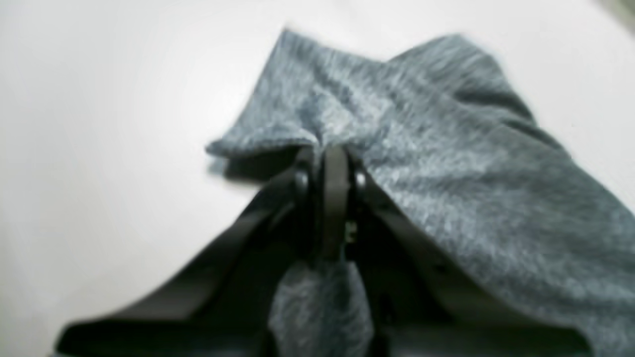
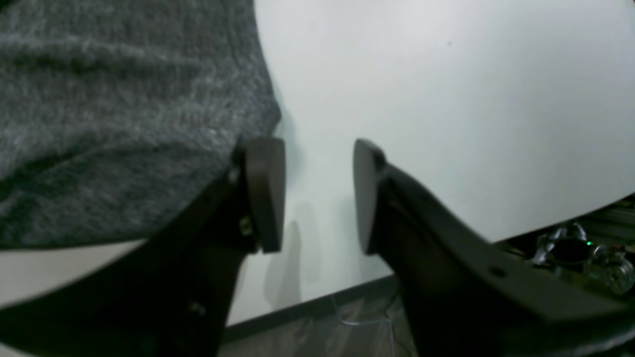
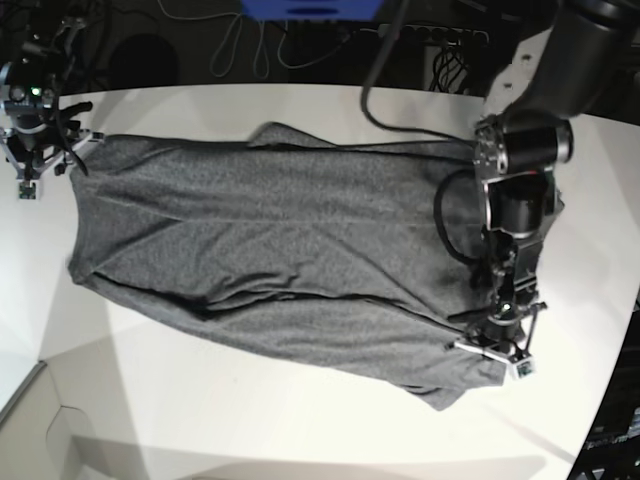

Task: Layout the t-shirt on the table in an organized manner, then fold the t-shirt properly
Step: 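Grasp the hem corner with the left gripper, then pull the hem corner outward with the left gripper to spread the shirt, then grasp the shirt body near the collar with both grippers, then pull the shirt body apart with both grippers to smooth it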

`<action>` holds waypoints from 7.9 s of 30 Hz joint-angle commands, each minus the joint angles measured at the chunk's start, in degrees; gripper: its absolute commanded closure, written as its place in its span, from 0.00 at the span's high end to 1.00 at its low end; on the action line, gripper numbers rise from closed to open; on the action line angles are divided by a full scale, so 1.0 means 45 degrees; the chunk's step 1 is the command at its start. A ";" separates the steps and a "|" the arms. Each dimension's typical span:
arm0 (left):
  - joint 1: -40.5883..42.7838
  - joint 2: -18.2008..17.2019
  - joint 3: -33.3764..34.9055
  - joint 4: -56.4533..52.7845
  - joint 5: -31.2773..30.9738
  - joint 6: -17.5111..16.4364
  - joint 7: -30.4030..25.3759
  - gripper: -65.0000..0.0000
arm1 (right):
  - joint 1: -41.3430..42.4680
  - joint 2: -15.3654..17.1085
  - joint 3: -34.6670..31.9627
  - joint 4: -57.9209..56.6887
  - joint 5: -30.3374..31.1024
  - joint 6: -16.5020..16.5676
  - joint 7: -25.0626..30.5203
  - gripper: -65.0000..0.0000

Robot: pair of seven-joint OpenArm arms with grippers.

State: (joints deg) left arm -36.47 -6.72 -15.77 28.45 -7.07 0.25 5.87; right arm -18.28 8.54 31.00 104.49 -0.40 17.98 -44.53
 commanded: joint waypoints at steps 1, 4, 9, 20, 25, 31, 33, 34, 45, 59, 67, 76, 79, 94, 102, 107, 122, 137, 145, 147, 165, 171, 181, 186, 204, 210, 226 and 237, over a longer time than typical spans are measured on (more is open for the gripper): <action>0.0065 -0.0079 -0.0041 0.0917 -0.0001 -0.0007 0.0015 0.00 | 0.0068 0.0164 0.0075 0.0253 0.0002 -0.0039 0.0216 0.36; 0.1374 -0.0060 -0.0041 0.3476 -0.0001 0.0013 0.1109 0.00 | 0.0146 0.0145 0.0055 0.0253 0.0002 -0.0039 0.0216 0.36; 0.3093 0.0097 -0.0041 0.5996 -0.0001 0.0013 0.2027 0.01 | 0.0283 0.0106 -0.0003 0.0253 0.0002 -0.0039 0.0216 0.36; 0.4480 0.0077 -0.0041 0.6797 0.0018 0.0013 0.2085 0.25 | 0.0439 0.0086 -0.0003 0.0234 0.0021 -0.0039 0.0216 0.36; 0.5242 0.0155 -0.0041 0.8594 0.0018 0.0013 0.2085 0.36 | 0.0439 0.0086 -0.0003 0.0234 0.0021 -0.0039 0.0216 0.36; 0.5281 0.0155 -0.1800 0.8399 0.0018 0.0013 0.2085 0.36 | 0.0439 0.0086 -0.0003 0.0234 0.0041 -0.0039 0.0216 0.36; 0.4851 0.0155 -0.2542 0.7617 -0.0001 -0.0066 0.2066 0.36 | 0.0439 0.0086 -0.0003 0.0234 0.0041 -0.0039 0.0216 0.36; 0.4597 0.0155 -0.2894 0.7168 -0.0001 -0.0085 0.2066 0.36 | 0.0439 0.0086 -0.0003 0.0234 0.0061 -0.0039 0.0216 0.36; 0.3503 0.0194 -0.3831 0.5918 -0.0001 -0.0124 0.2066 0.37 | 0.0439 0.0086 -0.0003 0.0234 0.0061 -0.0039 0.0216 0.36; 0.3230 0.0312 -0.3538 0.4707 -0.0001 -0.0124 0.1968 0.37 | 0.0439 0.0086 -0.0003 0.0195 0.0061 -0.0039 0.0216 0.36; 0.2800 0.0292 -0.3519 0.4120 -0.0001 -0.0124 0.1968 0.36 | 0.0439 0.0086 -0.0003 0.0175 0.0061 -0.0039 0.0216 0.36; 0.2741 0.0253 -0.3577 0.4550 -0.0001 -0.0124 0.2007 0.01 | 0.0439 0.0106 -0.0003 0.0175 0.0061 -0.0039 0.0216 0.36; 0.2800 0.0331 -0.3597 0.6074 -0.0001 -0.0124 0.2066 0.00 | 0.0439 0.0106 -0.0003 0.0175 0.0061 -0.0039 0.0216 0.36; -0.0795 0.0702 -0.0471 0.7520 -0.0001 -0.0124 0.2964 0.00 | 0.0400 0.0106 -0.0003 0.0195 0.0041 -0.0039 0.0216 0.36; -0.5268 0.0976 0.1228 0.0037 -0.0001 -0.0124 -0.1451 0.00 | 0.0322 0.0164 0.0055 0.0234 0.0002 -0.0039 0.0216 0.36; -0.7398 0.1445 0.1268 -0.2795 -0.0001 -0.0124 -0.3678 0.00 | 0.0322 0.0164 0.0055 0.0253 0.0002 -0.0039 0.0216 0.36; -0.6167 0.1249 0.1287 -0.2952 0.0155 -0.0124 -0.3834 0.23 | 0.0302 0.0164 0.0055 0.0253 0.0002 -0.0039 -0.0409 0.36; -0.3334 -0.0314 0.1170 -0.2815 -0.0001 -0.0066 -0.3873 0.78 | 0.0322 0.0164 -0.0023 0.0253 0.0002 -0.0039 -0.0428 0.36; -0.0404 -0.0470 0.1150 0.0135 -0.0783 -0.0027 -0.3756 0.78 | 0.0947 0.0203 -0.0042 0.0253 0.0002 -0.0019 -0.0409 0.36; 0.0280 -0.0489 0.1170 0.1112 -0.1642 -0.0027 -0.3678 0.78 | 0.1220 0.0399 -0.0238 0.0253 0.0002 -0.0019 -0.0409 0.36; 0.5086 -0.0880 0.1268 0.6680 -0.4143 -0.0085 0.0054 0.78 | 0.5147 0.1239 -0.4536 -0.3381 0.0002 -0.0019 -0.0331 0.37; 0.5867 -0.1232 0.1189 0.6680 -0.4143 -0.0085 0.0054 0.78 | 0.5538 0.1161 -0.5180 -0.4396 0.0002 -0.0019 -0.0253 0.37; 0.6942 -0.2072 0.1170 0.6836 -0.4202 -0.0085 0.0054 0.78 | 0.5421 0.1473 -0.5259 -0.6545 0.0002 -0.0019 0.1349 0.37; 0.7430 -0.2072 0.1170 0.7363 -0.4221 -0.0085 0.0034 0.78 | 0.5108 0.1590 -0.5259 -0.6624 0.0002 -0.0019 0.1408 0.36; 0.5691 -0.1759 0.1248 0.9395 -0.4202 -0.0007 0.0054 0.78 | 0.2471 0.1493 -0.3871 -0.2599 0.0002 -0.0019 0.1330 0.36; 0.2839 -0.0704 0.1268 0.4667 -0.4143 -0.0085 0.0034 0.78 | 0.2412 0.1141 -0.3852 -0.1876 0.0002 -0.0019 0.1291 0.36; 0.3757 -0.1837 0.1209 0.2499 -0.4163 -0.0085 -0.0005 0.78 | 0.2217 0.1063 -0.3871 -0.1232 0.0002 -0.0019 0.1310 0.36; 0.5242 -0.2169 0.0506 0.5664 -0.4241 -0.0105 0.0034 0.77 | 0.2314 0.1063 -0.4379 -0.1583 0.0021 -0.0019 0.1408 0.36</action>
State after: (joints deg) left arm -11.46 -15.88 -13.39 53.21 -26.06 0.69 8.16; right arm -8.51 12.67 11.25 96.49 -0.62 18.00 -39.40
